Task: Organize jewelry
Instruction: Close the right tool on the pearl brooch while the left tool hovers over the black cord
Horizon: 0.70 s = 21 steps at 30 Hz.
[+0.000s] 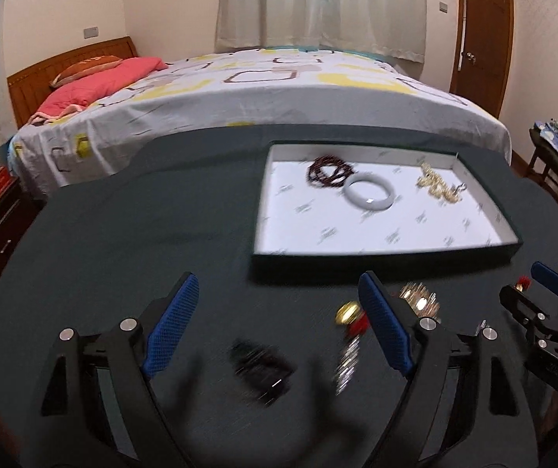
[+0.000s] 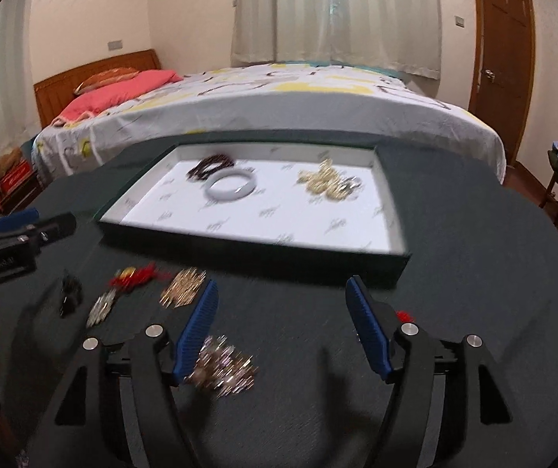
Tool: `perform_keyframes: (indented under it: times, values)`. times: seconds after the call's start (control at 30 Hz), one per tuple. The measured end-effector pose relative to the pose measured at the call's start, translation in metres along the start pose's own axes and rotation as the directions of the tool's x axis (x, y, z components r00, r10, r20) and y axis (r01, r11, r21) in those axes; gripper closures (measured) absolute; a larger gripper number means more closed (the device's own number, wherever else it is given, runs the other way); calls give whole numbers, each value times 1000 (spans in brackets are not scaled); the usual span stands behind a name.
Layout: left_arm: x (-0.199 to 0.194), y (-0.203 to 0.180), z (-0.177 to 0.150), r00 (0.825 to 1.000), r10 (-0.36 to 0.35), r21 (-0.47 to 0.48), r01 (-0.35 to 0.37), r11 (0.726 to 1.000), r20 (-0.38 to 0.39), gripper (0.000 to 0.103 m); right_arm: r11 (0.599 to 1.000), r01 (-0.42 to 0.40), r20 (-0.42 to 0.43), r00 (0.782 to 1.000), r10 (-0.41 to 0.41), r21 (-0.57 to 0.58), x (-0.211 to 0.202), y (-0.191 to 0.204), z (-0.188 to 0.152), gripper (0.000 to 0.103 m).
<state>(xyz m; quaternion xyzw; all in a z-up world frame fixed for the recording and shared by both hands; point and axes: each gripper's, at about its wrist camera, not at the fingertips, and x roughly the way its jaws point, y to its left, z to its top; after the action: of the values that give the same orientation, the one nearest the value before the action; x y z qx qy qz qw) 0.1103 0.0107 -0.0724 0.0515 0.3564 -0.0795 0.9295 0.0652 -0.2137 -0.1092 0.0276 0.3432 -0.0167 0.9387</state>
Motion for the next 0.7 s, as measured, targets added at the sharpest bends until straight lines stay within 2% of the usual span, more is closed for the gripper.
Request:
perform_keyframes:
  times: [0.13,0.4,0.47,0.7]
  values:
    - [-9,21,-13,1000,22,-1,-22,1000,-8,21,1000,-8,-31,1000,8,-15,7,14,-10,31]
    - [-6,49,-30,998,21,-63,-25,998,-62,21,999,4,-94,996,-8,-34,18,25,-18,29]
    - [-5,51,-32,998,13,-77,-19,997,-69,21,999,2,-124,992,-6,-38,22,27,-20,29]
    - [-1,40,-37,996,-2,-40,-1,999,-88,21,999,-22,-183,983,17,-25,27,25,-26,29]
